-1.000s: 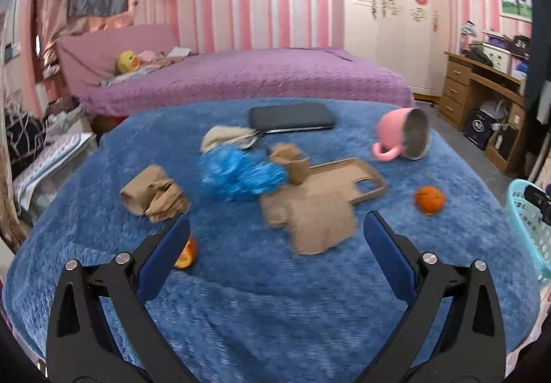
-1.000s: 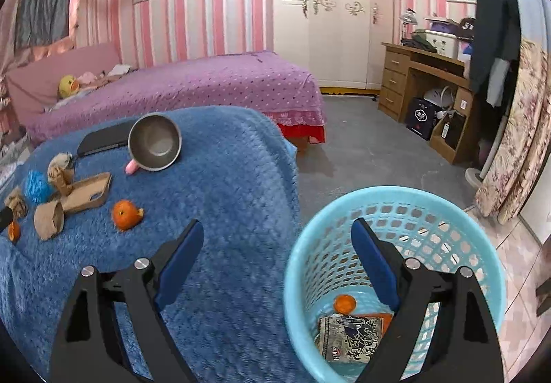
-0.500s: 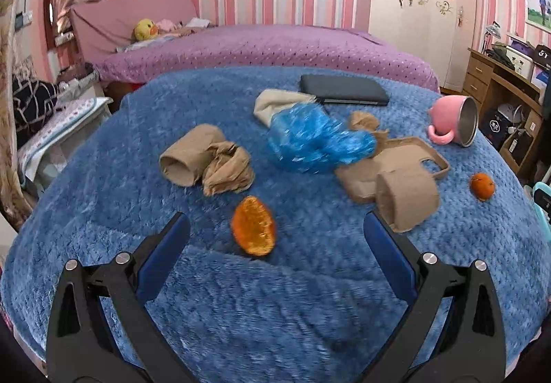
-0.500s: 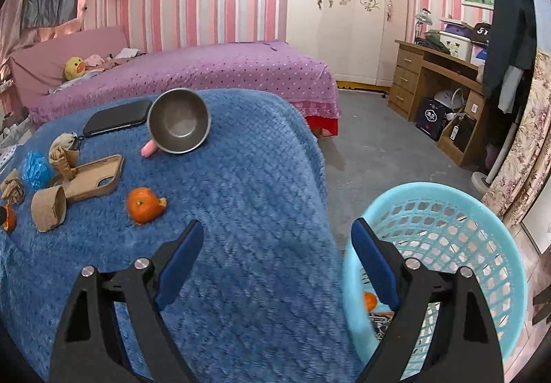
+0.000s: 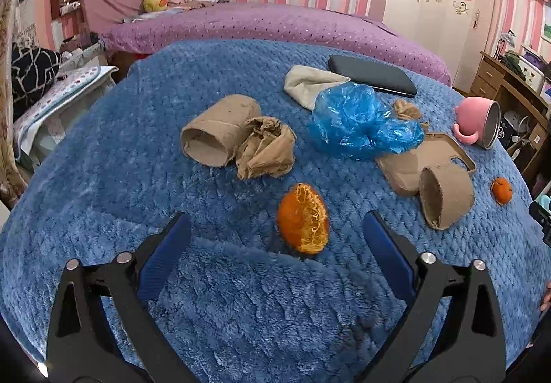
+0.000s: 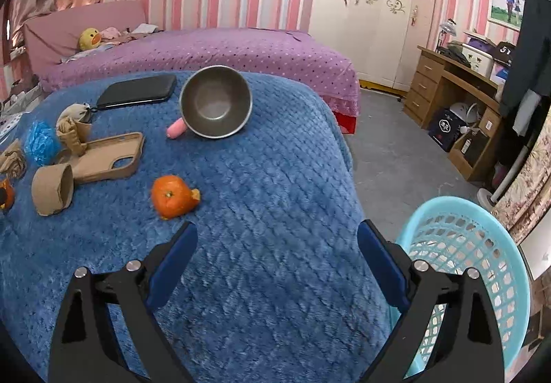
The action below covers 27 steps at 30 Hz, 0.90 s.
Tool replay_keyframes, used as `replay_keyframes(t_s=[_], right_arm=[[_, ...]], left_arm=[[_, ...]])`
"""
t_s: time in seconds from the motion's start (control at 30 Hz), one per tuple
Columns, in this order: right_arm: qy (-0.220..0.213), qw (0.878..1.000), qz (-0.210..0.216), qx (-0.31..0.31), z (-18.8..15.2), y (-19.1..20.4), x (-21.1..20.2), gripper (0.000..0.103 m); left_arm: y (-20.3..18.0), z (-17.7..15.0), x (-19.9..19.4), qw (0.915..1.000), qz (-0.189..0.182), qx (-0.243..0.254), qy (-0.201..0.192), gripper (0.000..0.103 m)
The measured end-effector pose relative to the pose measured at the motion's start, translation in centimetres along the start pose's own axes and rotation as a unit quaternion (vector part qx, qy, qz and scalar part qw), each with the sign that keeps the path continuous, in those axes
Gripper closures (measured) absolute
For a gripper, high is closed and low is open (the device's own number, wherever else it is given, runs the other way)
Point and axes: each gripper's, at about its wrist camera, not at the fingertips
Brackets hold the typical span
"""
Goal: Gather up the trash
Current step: 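Grasp the orange peel with left tool while right tool moves toward the tangerine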
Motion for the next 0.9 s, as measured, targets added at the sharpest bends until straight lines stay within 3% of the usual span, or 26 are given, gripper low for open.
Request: replay_keyframes(t_s=[0.1,0.17,0.47,0.57,0.9], right_arm=[[0.003,1.000,0.006,0.000,0.0,0.1,0.1,0.011],[0.010,1.000,0.011,0.005,0.0,0.1,0.3,0.011],[0.027,0.999,0.029,0.015,-0.3,0.0,0.9,0.011],[0.030,0.999,0.029,0.009,-0.3,0.5,1.0,0.011],[0.015,0.999,0.027,-0.016,0.4,2.6,0.8,0.011]], left_arm=[[-0.6,-0.2,0.2,0.9999,-0.004,0.013,0.007,0.015],[-1.1,-0.3,0.5,0.9996,-0.005,0.024,0.011,0.030],[-2.4,-0.4,1.0,0.9989,-0.013,0.041,0.015,0.069],[-2.2,-0.3,1.1,0.9990,-0.017,0.037,0.017,0.075],[-1.0,0.7,1.2,0.9997,-0.022,-0.002,0.014,0.077]])
Point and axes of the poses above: each gripper's, at about its wrist camera, not at the fingertips, and x roughly the way its jaws point, y to its left, z to its top, and after that the axes turned 8 degrees about z, right-handed
